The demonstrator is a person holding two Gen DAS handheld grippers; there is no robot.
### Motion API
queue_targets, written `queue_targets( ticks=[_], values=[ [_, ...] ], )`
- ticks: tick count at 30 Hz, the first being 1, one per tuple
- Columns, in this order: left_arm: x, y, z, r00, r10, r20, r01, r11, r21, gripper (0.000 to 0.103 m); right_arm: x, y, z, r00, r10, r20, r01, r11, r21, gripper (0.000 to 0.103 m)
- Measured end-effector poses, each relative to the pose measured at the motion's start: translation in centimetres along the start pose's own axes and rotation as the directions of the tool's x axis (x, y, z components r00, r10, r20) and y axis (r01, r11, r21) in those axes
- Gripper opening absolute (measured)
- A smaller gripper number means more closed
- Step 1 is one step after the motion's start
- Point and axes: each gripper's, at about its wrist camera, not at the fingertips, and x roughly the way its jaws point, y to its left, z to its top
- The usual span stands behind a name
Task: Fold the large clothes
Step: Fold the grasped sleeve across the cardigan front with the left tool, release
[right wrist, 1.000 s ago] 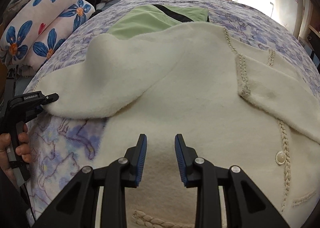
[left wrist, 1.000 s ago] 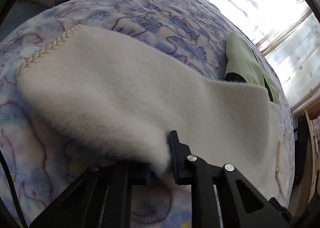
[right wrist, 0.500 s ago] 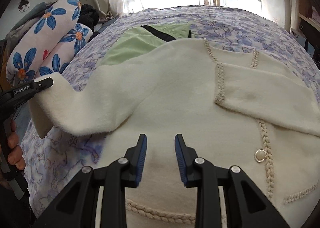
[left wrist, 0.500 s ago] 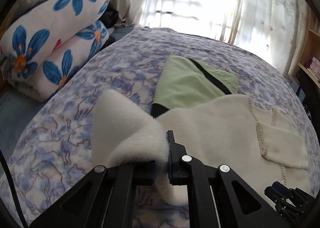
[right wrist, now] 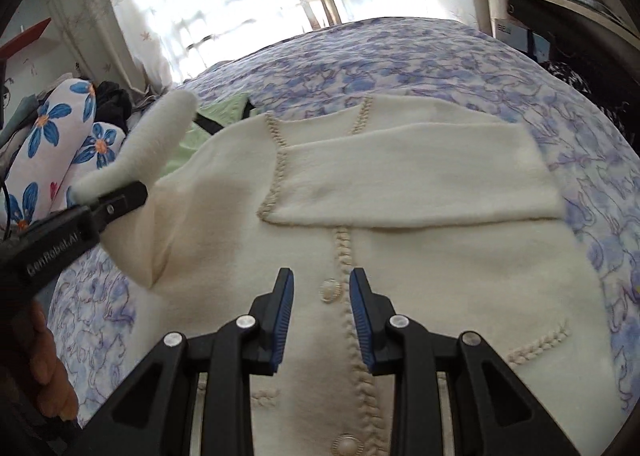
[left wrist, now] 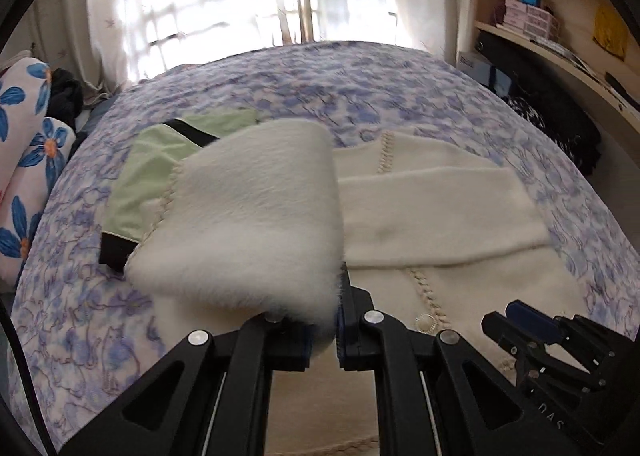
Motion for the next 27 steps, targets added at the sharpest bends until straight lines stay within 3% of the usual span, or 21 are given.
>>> queue_targets(
  ticks=[4,7,9,12,13,14,16,18,19,20,23,27],
  values=[
    [3.9,-4.0,-1.6,0.991,-0.032,-0.13,0.036,0.999,0.029,0.007,-0.3,-3.3,-0.7,1.0,-0.027,-0.014,0.028,0.999,0.044,0.029],
    [5.9,-5.6,-3.2,0.984,0.003,-0.176,0.009,0.997,0.072,0.008,-0.1,-4.8,-1.2,0.999,-0.037,-0.031,0.039,0.998,0.057,0.029],
    [6.2,-6.1,-3.8,0.982,0.015,-0.188,0.003,0.996,0.095,0.021,0.2,-5.4,-1.3,0.999,-0.032,-0.043,0.034,0.997,0.064,0.029],
    [5.7,-6.2,-4.2,0.982,-0.024,-0.19,0.041,0.996,0.084,0.042,0.6,-5.6,-1.3,0.999,-0.014,-0.053,0.018,0.997,0.07,0.029],
    [5.3,-6.1,-4.2,0.982,-0.025,-0.185,0.04,0.996,0.08,0.052,0.7,-5.5,-1.2,0.999,-0.003,-0.054,0.007,0.997,0.071,0.029],
    [4.7,-5.8,-4.2,0.984,-0.025,-0.176,0.039,0.996,0.076,0.06,0.8,-5.3,-1.3,0.998,0.007,-0.055,-0.004,0.998,0.07,0.029],
    [3.4,-4.7,-4.1,0.987,-0.038,-0.159,0.048,0.997,0.059,0.063,0.9,-4.7,-1.2,0.998,0.031,-0.058,-0.027,0.998,0.059,0.029],
    [1.8,-3.3,-4.3,0.989,-0.052,-0.141,0.056,0.998,0.027,0.064,1.0,-3.9,-1.1,0.997,0.052,-0.059,-0.049,0.998,0.042,0.034],
    [1.0,-2.5,-4.5,0.991,-0.045,-0.124,0.046,0.999,0.009,0.07,1.0,-3.4,-1.0,0.996,0.067,-0.059,-0.065,0.997,0.032,0.04],
    [0.3,-1.7,-4.6,0.994,-0.03,-0.106,0.03,1.0,-0.004,0.075,1.0,-2.9,-0.9,0.995,0.079,-0.059,-0.078,0.997,0.023,0.043],
    [-1.7,0.7,-5.4,0.997,0.043,-0.058,-0.045,0.998,-0.038,0.076,0.9,-0.9,-0.5,0.992,0.112,-0.058,-0.114,0.993,-0.031,0.044],
    [-3.0,4.3,-7.1,0.99,0.119,-0.072,-0.126,0.987,-0.1,0.077,1.6,2.4,0.1,0.99,0.119,-0.069,-0.128,0.983,-0.133,0.046]
  ],
)
